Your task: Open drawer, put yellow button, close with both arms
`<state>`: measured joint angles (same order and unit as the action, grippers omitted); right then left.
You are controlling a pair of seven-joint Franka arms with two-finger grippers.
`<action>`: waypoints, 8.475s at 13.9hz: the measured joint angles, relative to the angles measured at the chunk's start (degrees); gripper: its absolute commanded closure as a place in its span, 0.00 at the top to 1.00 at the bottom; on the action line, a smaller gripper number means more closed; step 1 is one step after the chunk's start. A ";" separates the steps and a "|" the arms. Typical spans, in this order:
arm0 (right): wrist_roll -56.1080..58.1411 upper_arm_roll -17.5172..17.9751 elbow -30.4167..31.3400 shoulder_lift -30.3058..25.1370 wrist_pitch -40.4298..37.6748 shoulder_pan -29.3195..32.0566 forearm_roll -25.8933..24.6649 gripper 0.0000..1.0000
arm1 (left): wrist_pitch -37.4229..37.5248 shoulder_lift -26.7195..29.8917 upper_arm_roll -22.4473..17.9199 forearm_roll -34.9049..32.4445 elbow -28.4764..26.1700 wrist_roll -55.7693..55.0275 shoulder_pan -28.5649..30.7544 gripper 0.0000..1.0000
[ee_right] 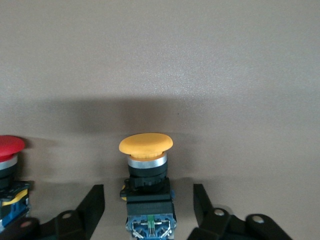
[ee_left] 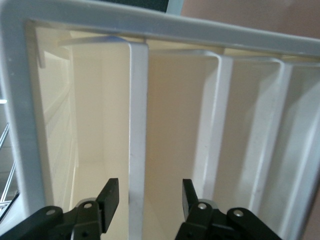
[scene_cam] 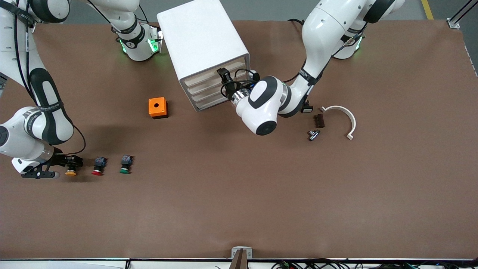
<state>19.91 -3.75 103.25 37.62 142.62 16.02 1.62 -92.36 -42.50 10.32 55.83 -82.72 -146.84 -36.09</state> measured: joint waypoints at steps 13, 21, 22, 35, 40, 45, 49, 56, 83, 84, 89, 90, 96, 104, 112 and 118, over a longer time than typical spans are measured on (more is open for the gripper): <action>-14.71 1.19 -1.54 -10.50 -17.89 -4.40 0.41 0.00 | 1.36 -0.20 -0.83 0.04 1.52 1.74 6.96 0.01; -51.36 1.72 -1.28 -25.52 -35.51 -18.54 5.45 0.00 | 1.09 -1.24 -1.77 -1.17 4.01 8.79 12.29 0.80; -55.91 1.80 -0.91 -27.42 -36.45 -21.12 6.77 0.00 | 1.10 -1.24 -1.97 -1.26 4.19 9.17 12.73 0.80; -109.91 1.99 2.41 -35.79 -30.40 -53.91 7.34 0.00 | 3.60 1.18 -2.78 -10.27 11.37 38.75 23.21 0.99; -120.65 1.95 4.18 -31.88 -25.20 -60.89 4.52 0.00 | 3.86 4.31 -3.53 -18.27 11.87 56.17 25.46 0.99; -127.99 1.89 3.82 -28.03 -23.19 -64.42 2.60 0.00 | 3.69 6.52 -3.74 -25.95 11.98 60.37 25.45 1.00; -133.26 1.87 1.82 -25.70 -22.97 -66.22 2.56 0.11 | 3.47 8.58 -3.31 -34.15 12.14 63.04 24.73 1.00; -129.19 1.80 -1.58 -24.15 -23.27 -67.43 2.40 1.00 | 1.14 9.48 -2.89 -43.48 11.72 84.23 19.60 1.00; -19.99 -0.76 -20.67 -26.12 -56.33 -16.36 -0.90 1.00 | -11.11 6.00 2.52 -43.53 3.22 74.77 -8.20 1.00; -19.99 -0.79 -21.24 -26.16 -56.36 -16.14 -0.96 1.00 | -11.12 6.00 3.59 -43.54 2.87 73.16 -8.31 1.00; -20.00 -0.78 -21.77 -26.16 -56.41 -15.85 -0.94 1.00 | -11.15 6.00 6.45 -43.81 1.70 68.61 -8.31 1.00; -20.00 -0.77 -21.81 -26.16 -56.41 -15.85 -0.94 1.00 | -11.14 6.00 6.45 -43.81 1.62 68.59 -8.27 1.00; -20.00 -0.44 -25.05 -26.28 -58.52 -15.87 -0.66 1.00 | -10.68 7.45 5.97 -49.81 1.74 67.52 -2.97 1.00; -19.99 0.05 -22.86 -31.09 -61.83 -16.29 -0.69 1.00 | -10.23 14.66 5.81 -65.98 4.21 73.71 14.39 1.00; -19.94 0.33 -12.63 -42.85 -60.33 -16.62 -0.73 1.00 | 1.06 25.32 5.84 -66.13 4.45 104.39 32.66 1.00; -19.87 0.36 -11.03 -43.28 -57.66 -17.03 -0.88 1.00 | 9.02 34.11 4.67 -65.02 2.97 123.71 38.11 1.00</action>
<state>0.04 -3.39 92.22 -5.66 84.96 -1.01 0.73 -83.33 -8.39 14.99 -9.19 -79.75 -23.13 2.03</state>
